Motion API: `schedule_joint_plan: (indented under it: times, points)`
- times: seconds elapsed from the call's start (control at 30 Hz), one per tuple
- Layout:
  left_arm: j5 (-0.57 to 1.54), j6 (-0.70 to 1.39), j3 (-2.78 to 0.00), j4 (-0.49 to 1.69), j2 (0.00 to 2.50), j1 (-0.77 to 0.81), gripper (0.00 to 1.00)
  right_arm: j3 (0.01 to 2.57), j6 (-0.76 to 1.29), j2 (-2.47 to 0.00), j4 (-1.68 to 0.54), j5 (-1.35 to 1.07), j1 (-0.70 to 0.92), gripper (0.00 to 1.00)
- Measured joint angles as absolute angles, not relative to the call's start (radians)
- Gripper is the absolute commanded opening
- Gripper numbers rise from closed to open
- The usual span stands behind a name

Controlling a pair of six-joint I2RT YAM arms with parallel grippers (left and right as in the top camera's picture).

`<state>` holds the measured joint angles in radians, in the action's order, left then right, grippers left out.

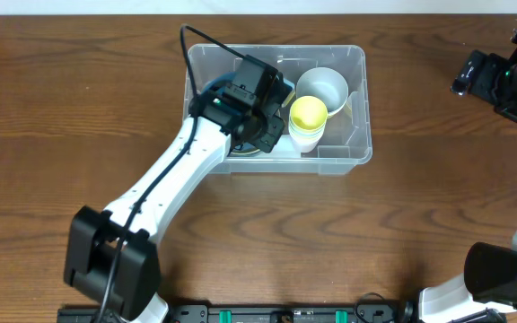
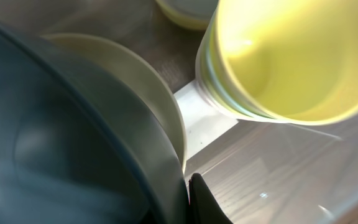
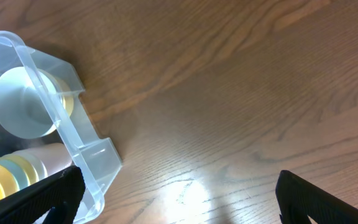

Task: Pack container
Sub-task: 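Carry the dark blue bowl into the container and release it on top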

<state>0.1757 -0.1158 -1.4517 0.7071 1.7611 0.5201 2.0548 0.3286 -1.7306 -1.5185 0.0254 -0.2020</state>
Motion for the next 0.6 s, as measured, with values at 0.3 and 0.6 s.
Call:
schedule_joint_plan:
  times: [0.3, 0.6]
  points:
    - [0.175, -0.131, -1.452, 0.698, 1.783, 0.520, 0.55, 2.055, 0.329, -1.731, -1.518, 0.025, -0.202, 0.99]
    - [0.172, -0.135, -1.452, 0.688, 1.783, 0.513, 0.63, 2.055, 0.329, -1.731, -1.518, 0.025, -0.202, 0.99]
